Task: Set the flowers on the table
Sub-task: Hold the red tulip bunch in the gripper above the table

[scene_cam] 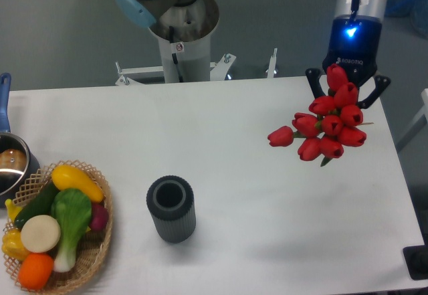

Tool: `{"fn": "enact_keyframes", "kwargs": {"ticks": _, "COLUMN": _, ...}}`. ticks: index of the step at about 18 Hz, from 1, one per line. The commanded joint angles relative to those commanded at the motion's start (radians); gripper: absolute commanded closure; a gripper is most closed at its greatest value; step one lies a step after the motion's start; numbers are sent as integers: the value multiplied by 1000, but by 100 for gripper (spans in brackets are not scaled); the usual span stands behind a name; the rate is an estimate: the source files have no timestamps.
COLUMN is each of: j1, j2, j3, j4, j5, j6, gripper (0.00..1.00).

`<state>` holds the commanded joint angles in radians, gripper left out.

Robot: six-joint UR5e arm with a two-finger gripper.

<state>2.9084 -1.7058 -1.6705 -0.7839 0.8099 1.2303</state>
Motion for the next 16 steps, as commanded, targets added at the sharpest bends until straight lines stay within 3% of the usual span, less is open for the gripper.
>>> {"fn": "enact_keyframes", "kwargs": {"ticks": 11, "j1": -2, "j2": -8, "j3": 27, "j4": -5, "j5": 5, "j6": -60, "gripper": 70}}
{"fn": "enact_keyframes", "kwargs": {"ticks": 16, "j1": -35, "j2": -15, "j3": 44, "j4": -6, "j5": 181, "j6": -61, "gripper": 70}}
